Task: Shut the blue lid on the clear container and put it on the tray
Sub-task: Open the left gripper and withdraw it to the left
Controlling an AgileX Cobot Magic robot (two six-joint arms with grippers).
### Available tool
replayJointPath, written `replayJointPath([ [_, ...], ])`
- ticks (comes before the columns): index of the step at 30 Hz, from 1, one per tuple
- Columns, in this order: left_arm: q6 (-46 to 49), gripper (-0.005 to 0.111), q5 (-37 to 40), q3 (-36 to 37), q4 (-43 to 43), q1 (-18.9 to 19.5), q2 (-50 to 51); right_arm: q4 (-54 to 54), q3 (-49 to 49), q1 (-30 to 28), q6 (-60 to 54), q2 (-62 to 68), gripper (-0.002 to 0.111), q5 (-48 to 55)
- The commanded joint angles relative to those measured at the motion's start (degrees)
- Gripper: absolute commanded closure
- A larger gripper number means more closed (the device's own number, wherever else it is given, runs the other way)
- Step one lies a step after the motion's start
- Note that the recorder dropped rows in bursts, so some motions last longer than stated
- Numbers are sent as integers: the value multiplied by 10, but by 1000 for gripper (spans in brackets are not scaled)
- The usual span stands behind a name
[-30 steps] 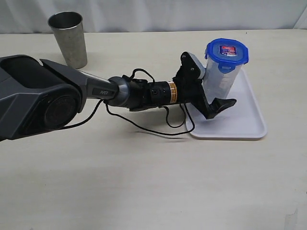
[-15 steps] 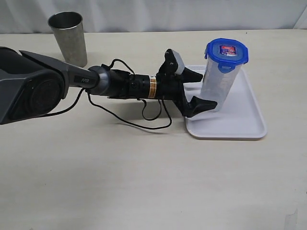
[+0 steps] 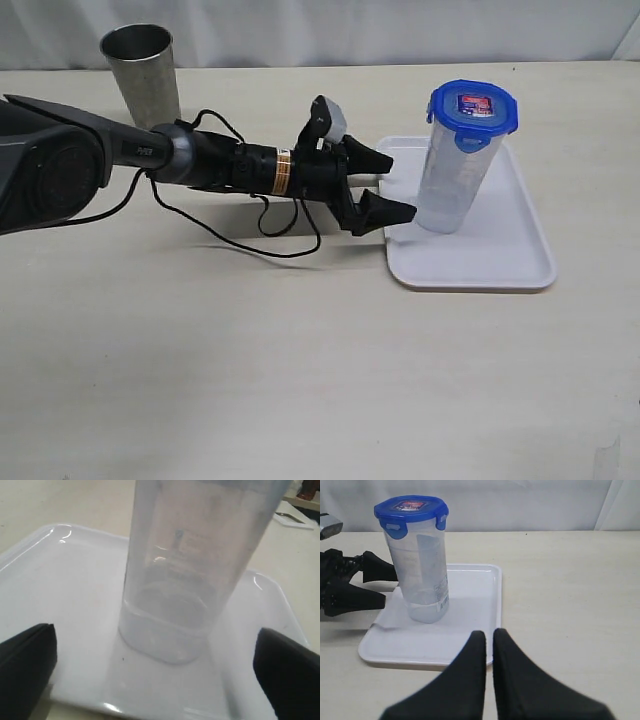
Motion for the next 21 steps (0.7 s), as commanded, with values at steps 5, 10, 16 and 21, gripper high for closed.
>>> replayJointPath([
  [5, -77, 2, -106, -2, 26, 46, -10, -2, 1, -3, 0, -3, 103, -6],
  [10, -145, 2, -106, -2, 136, 71, -32, -2, 1, -3, 0, -3, 103, -6],
  [16, -221, 2, -102, -1, 230, 76, -75, -2, 1, -3, 0, -3, 103, -6],
  [21, -274, 2, -93, 0, 230, 82, -110, -2, 1, -3, 0, -3, 103, -6],
])
